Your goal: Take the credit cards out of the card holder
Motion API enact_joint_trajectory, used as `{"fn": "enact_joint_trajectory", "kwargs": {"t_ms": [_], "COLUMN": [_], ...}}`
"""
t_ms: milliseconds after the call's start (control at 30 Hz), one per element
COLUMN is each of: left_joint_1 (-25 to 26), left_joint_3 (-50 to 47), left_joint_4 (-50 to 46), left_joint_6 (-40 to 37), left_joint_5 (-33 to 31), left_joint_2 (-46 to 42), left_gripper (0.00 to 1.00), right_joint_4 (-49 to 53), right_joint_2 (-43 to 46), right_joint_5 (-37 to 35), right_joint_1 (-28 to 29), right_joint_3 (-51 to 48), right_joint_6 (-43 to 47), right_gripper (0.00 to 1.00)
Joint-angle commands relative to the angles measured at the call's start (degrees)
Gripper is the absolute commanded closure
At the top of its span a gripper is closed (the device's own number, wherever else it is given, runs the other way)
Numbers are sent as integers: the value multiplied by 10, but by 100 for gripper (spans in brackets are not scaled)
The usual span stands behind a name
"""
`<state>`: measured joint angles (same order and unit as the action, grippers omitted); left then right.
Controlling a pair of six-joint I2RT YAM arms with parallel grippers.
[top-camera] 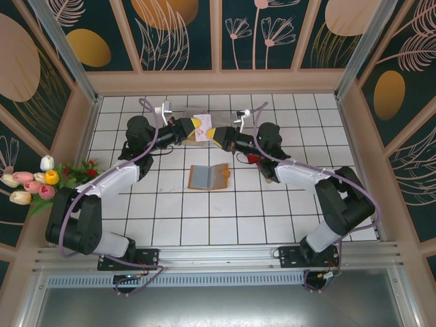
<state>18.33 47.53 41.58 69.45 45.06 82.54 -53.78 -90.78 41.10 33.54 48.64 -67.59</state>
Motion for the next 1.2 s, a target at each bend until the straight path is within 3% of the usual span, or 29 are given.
{"fn": "enact_joint_trajectory", "kwargs": {"t_ms": [0, 233, 367, 533, 733, 967, 1167], "left_joint_1": [2, 2, -4, -38, -80, -92, -92], "left_joint_3": [-10, -9, 19, 56, 43, 16, 6], "left_joint_4": [44, 6, -129, -355, -470, -506, -508], "left_joint_6": [21, 13, -55, -194, -273, -311, -320], "left_joint_5": [-16, -23, -41, -124, -205, -261, -292], "left_joint_2": [-15, -17, -18, -36, -61, -64, -64], "left_gripper": [100, 100, 74, 43, 15, 2, 2], "right_joint_4": [-68, -48, 61, 248, 375, 467, 564], "right_joint_2": [23, 37, 48, 66, 42, -37, -140], "right_joint_5": [-29, -53, -64, -122, -145, -157, -117], "right_joint_1": [8, 10, 3, -4, -34, -43, -52], "right_joint_3": [-5, -12, 16, 65, 130, 250, 393], "right_joint_6": [-15, 29, 122, 306, 457, 677, 841], "right_gripper": [83, 95, 100, 100, 100, 100, 100]}}
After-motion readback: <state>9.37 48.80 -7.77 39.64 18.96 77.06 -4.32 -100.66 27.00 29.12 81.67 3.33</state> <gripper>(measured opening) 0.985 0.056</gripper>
